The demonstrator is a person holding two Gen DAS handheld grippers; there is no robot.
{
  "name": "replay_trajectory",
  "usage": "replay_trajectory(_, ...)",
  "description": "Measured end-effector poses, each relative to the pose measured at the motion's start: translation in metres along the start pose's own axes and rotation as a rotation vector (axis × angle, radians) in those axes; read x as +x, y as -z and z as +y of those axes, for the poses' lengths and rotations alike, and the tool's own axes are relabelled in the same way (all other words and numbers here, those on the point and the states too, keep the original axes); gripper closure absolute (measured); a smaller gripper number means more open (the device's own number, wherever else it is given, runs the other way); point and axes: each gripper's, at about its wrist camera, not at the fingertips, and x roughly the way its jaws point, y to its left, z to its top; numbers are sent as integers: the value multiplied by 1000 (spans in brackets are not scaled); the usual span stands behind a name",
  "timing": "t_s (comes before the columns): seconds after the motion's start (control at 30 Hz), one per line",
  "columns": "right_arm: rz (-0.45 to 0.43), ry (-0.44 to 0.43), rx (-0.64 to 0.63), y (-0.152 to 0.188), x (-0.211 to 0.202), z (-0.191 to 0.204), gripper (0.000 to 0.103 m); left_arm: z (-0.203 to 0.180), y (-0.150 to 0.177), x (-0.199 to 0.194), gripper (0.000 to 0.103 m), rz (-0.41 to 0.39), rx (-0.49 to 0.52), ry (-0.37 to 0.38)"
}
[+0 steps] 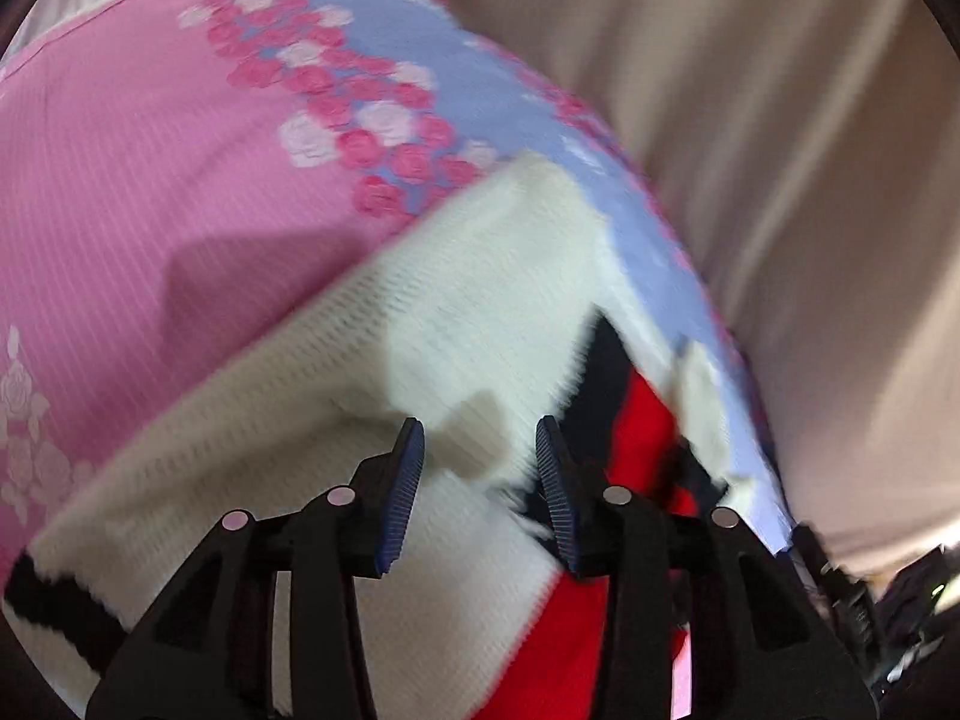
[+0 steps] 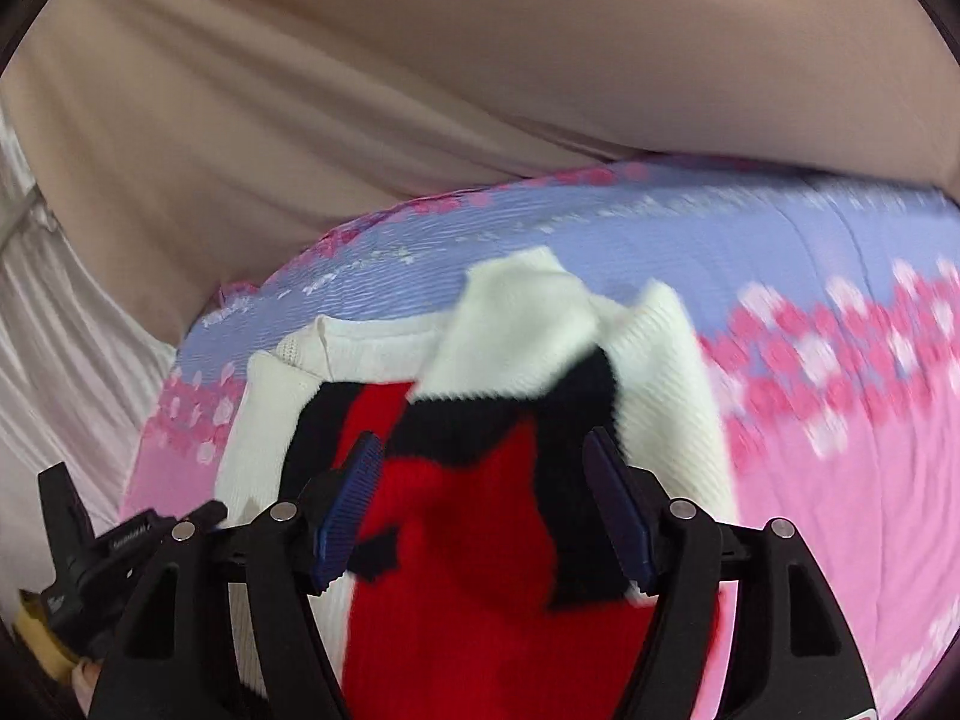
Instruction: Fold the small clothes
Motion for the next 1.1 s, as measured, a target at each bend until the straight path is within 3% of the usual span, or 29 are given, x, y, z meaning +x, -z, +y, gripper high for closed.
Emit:
replay_trajectory(0.03, 17, 26, -30, -6, 14, 10, 32, 7, -5, 6, 68, -5, -11, -26)
replay_trajectory(0.13, 73, 139, -104, -20, 63, 36, 32, 20, -10, 6, 86, -25, -15, -35)
replay_trajectory(0.23, 137, 209, -120, -26, 105, 44, 32, 25, -12, 1, 91, -60, 19, -53)
replay_trajectory(0.3, 179, 251, -120, -27, 128, 45, 32, 26, -16, -4, 92, -105, 55, -103)
replay_trajectory(0.33, 190, 266, -125, -27, 135, 45, 43, 26, -19, -7, 92, -132, 71, -141)
replay_trajectory(0.37, 187, 276, -131, -26, 138, 45, 66, 30, -23, -9, 92, -147, 68, -156)
replay_trajectory(0.43, 161, 215, -83, -31, 124, 41, 96, 42, -33, -5, 92, -109, 35, -153)
replay_trajectory(0.53, -67, -12, 97, -42, 35, 14, 96, 52, -41, -8, 92, -81, 15, -126)
replay_trajectory(0.57, -113, -40, 147, -39, 15, 2, 96, 50, -42, -15, 92, -86, 31, -102)
replay_trajectory(0.63, -188, -133, 314, -9, -30, -47, 95, 44, -37, -28, 91, -91, 70, -65)
replay_trajectory(0.7, -146, -121, 377, 30, -30, -82, 88, 35, -26, -38, 85, -69, 96, -13)
replay_trajectory(0.77, 0, -61, 392, 67, -4, -104, 85, 24, -8, -35, 70, -7, 97, 51)
replay_trajectory(0.8, 42, -60, 422, 82, 5, -113, 85, 21, -1, -31, 68, 24, 78, 81)
replay_trajectory(0.87, 39, -88, 475, 100, 5, -125, 85, 18, 13, -17, 66, 101, 14, 140)
replay_trajectory(0.9, 17, -97, 480, 102, 0, -127, 83, 18, 18, -9, 66, 128, -21, 146)
replay_trajectory(0.93, 0, -100, 474, 100, -4, -127, 75, 18, 21, -4, 66, 140, -47, 147)
replay_trajectory(0.97, -16, -95, 451, 94, -8, -126, 61, 20, 23, 3, 66, 145, -79, 144)
replay_trajectory(1.03, -34, -68, 402, 81, -12, -123, 43, 20, 22, 10, 66, 129, -108, 126)
replay_trajectory(1.1, -32, -39, 389, 70, -8, -126, 39, 19, 14, 15, 66, 92, -142, 122)
